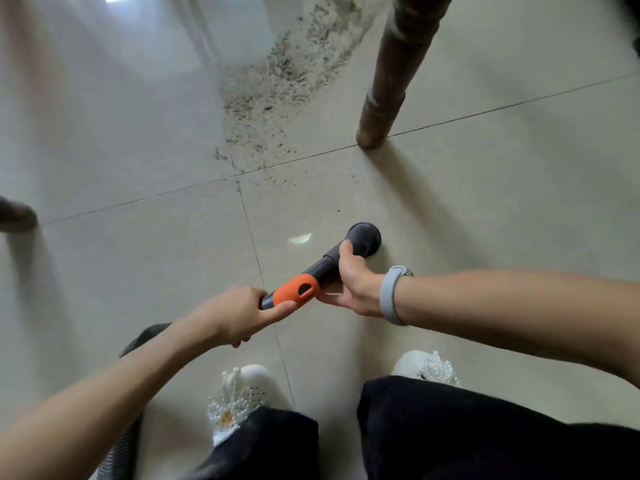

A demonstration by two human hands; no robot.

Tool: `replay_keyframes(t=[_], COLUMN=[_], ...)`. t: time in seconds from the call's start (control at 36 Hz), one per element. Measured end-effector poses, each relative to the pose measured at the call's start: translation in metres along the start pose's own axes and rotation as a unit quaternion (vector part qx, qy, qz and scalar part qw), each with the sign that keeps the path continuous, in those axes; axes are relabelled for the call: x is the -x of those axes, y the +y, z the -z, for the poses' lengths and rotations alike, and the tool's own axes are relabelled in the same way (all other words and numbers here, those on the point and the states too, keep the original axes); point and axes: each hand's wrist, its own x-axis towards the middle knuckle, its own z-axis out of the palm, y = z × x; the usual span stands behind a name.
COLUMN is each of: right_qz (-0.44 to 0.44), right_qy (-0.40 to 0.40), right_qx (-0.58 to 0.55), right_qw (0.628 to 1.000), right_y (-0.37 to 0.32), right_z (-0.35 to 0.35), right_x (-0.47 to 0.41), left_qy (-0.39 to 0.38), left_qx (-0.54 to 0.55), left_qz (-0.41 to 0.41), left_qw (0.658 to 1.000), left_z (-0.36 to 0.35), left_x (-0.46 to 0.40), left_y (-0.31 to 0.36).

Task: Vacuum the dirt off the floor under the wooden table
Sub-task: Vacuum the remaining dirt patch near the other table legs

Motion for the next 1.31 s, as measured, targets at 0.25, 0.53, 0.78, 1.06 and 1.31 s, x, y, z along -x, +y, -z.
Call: replay_keyframes(t=[0.25,0.53,0.78,1.06,1.31], right_qz=[-0.001,0.117,0.157,0.158,0.186], right_qy=[0.004,0.058,0.143,0.119,0.079], right_qx=[0.046,0.071,0.050,0.052,0.048], right_qw=[0.999,0.989,0.976,0.979,0.978], right_y=[0.013,-0.005,-0.040,-0.089,-0.107], right_z=[-0.052,-0.068,-0.051,-0.032,-0.034], right_x=[0.001,-0.008,-0.029,-0.039,-0.055], left_qy=[0.094,0.163,0.185,0.231,0.102], left_qx=[-0.093,-0.064,-0.037,0.010,0.190], left_qz=[0.012,0.025,0.026,-0.021,-0.098], left_qw=[0.991,0.984,0.982,0.973,0.972], left_z=[0.001,0.005,0.015,0.029,0.020], left_x=[0.012,0.002,-0.025,-0.045,-0.046], left_y=[-0.053,-0.048,-0.002,0.023,0.017])
